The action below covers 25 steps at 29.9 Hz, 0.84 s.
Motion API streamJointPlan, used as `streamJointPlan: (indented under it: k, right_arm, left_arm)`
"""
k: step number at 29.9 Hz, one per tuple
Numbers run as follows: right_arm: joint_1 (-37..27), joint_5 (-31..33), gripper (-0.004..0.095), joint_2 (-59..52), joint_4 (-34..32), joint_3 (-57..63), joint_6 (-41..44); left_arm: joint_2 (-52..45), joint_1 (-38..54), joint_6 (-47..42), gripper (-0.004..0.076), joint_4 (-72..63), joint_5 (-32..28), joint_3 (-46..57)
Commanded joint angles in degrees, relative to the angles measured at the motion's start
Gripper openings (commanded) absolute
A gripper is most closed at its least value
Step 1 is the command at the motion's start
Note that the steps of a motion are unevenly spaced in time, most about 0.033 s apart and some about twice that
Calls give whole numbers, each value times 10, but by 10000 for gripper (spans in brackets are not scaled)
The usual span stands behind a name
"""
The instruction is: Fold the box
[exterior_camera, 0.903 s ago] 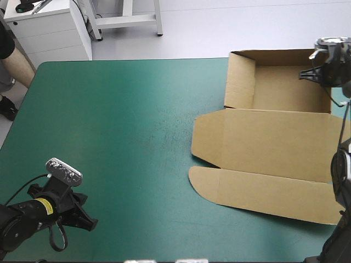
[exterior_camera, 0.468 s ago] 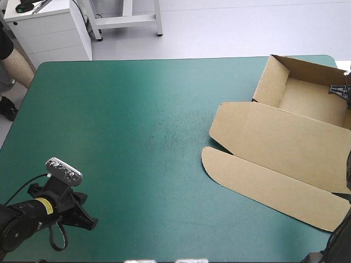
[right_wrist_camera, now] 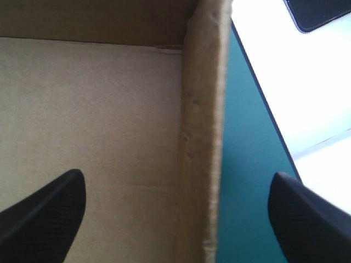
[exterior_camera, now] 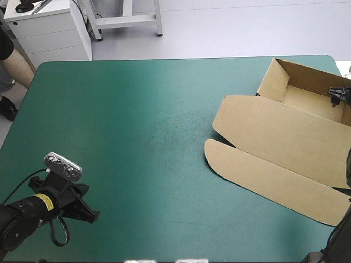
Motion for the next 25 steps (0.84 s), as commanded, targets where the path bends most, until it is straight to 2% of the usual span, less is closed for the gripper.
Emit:
streamJointPlan:
  k: [1, 5, 8, 10, 16, 19, 25]
  right_arm:
    - [-2, 8, 899, -62, -7, -46, -5]
    - [-2, 36, 831, -90, 17, -77, -26]
    - [-2, 48, 682, -117, 45, -86, -36]
    - [-2, 61, 528, -136, 72, -86, -42]
    - [-2, 114, 1, -167, 211, -86, -99]
    - [2, 116, -7, -184, 258, -74, -110]
    - [47, 116, -8, -247, 245, -13, -133]
  left_arm:
    - [0, -3, -6, -8, 16, -34, -13]
    - [0, -3, -6, -8, 31, -36, -13]
    - [0, -3, -6, -8, 31, -36, -13]
    - [0, -3, -6, -8, 24, -36, -13]
    - [0, -3, -23, -8, 24, -36, -13]
    - [0, -3, -27, -8, 24, -37, -13]
    - [0, -3, -27, -8, 23, -37, -7]
